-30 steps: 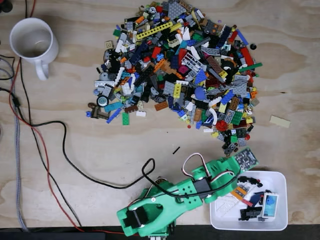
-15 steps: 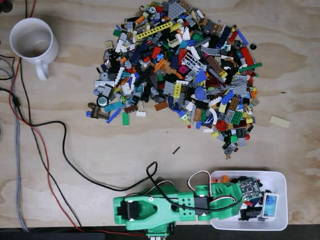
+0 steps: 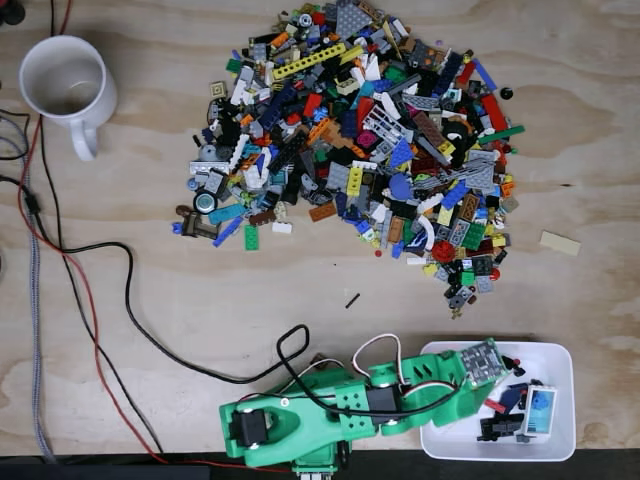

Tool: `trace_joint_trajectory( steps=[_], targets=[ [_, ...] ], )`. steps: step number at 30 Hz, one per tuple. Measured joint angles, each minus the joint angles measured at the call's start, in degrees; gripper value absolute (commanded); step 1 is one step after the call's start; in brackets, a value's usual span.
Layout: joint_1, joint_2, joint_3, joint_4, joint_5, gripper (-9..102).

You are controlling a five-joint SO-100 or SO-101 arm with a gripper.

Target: Find the closest Lego and put it in the bin.

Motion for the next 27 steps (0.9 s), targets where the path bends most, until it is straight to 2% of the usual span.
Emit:
trace_joint_trajectory(
  steps=[4,8,16,21,27],
  targets=[
    [-16.88,9.14,0.00,7.91,2.46,0],
    [-40.08,15.91,3.25,19.07,5.80,0],
    [-72.60,30.41,21.01,27.51,19.69,0],
    [-81.74,31.99,25.14,27.07,24.96,0],
    [-83.23,31.99,27.33,24.96,25.66,0]
  ],
)
